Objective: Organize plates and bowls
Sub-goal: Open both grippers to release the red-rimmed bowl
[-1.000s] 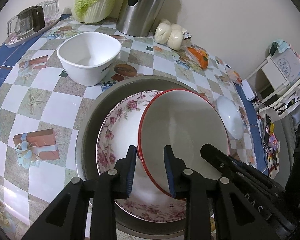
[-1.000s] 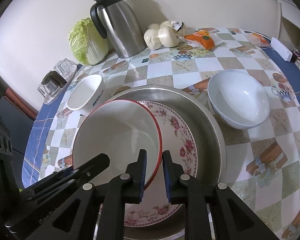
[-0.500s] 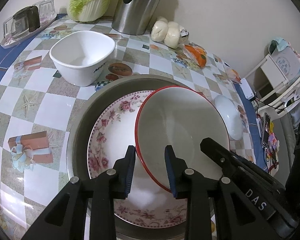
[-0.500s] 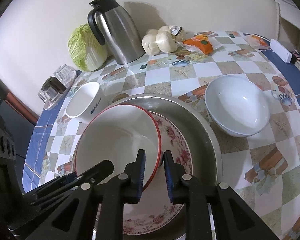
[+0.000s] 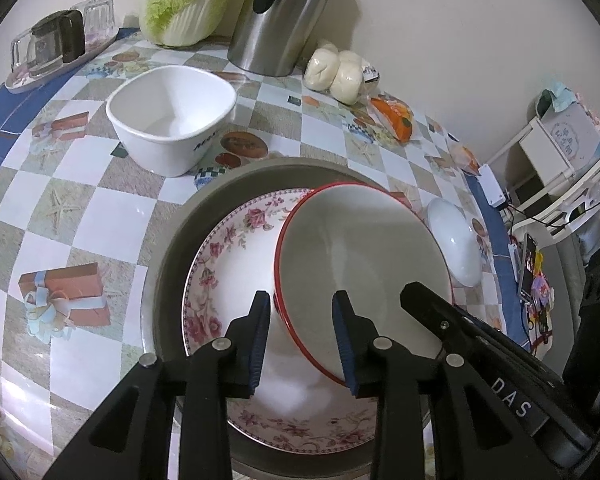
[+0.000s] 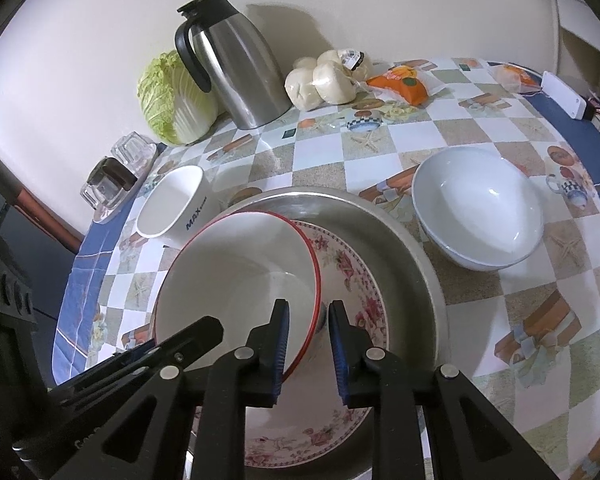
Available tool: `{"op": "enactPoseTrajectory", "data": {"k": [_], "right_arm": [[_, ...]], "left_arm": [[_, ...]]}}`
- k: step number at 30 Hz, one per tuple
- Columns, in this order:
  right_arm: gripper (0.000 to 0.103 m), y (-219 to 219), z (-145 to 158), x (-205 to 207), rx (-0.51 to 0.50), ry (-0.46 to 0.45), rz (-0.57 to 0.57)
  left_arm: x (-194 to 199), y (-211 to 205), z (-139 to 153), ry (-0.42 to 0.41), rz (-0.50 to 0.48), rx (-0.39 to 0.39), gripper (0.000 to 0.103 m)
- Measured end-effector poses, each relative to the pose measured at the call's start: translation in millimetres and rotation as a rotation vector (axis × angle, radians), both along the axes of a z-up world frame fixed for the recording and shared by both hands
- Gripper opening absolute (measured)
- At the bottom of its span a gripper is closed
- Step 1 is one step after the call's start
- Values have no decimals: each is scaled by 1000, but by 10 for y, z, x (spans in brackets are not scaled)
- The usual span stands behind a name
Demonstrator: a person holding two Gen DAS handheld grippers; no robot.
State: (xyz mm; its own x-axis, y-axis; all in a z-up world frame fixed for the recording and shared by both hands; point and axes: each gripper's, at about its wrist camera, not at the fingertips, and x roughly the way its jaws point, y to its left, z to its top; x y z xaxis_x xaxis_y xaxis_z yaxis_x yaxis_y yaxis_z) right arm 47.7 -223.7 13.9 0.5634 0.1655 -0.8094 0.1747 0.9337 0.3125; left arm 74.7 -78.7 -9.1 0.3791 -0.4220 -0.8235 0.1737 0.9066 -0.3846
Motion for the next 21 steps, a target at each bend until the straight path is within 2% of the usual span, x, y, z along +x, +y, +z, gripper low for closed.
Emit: {"op": "enactPoseTrajectory", "data": {"k": [9, 16, 18, 20, 21], "right_arm": [[23, -27, 202, -88, -27, -55, -10], [23, -50, 247, -136, -48, -56, -15], [29, -52, 253, -147, -54, -54, -16], [48, -54, 263, -159, -60, -53, -17], [50, -54, 269, -167, -66, -53, -18]], "left_arm": [[-83, 95, 193, -54, 25, 10, 42], [-133, 212, 279, -71, 63, 21, 58], [-131, 244, 287, -72, 78, 29, 61], [-130, 285, 285, -69, 96, 37, 64], [-129, 312, 285, -68, 107, 40, 65]]}}
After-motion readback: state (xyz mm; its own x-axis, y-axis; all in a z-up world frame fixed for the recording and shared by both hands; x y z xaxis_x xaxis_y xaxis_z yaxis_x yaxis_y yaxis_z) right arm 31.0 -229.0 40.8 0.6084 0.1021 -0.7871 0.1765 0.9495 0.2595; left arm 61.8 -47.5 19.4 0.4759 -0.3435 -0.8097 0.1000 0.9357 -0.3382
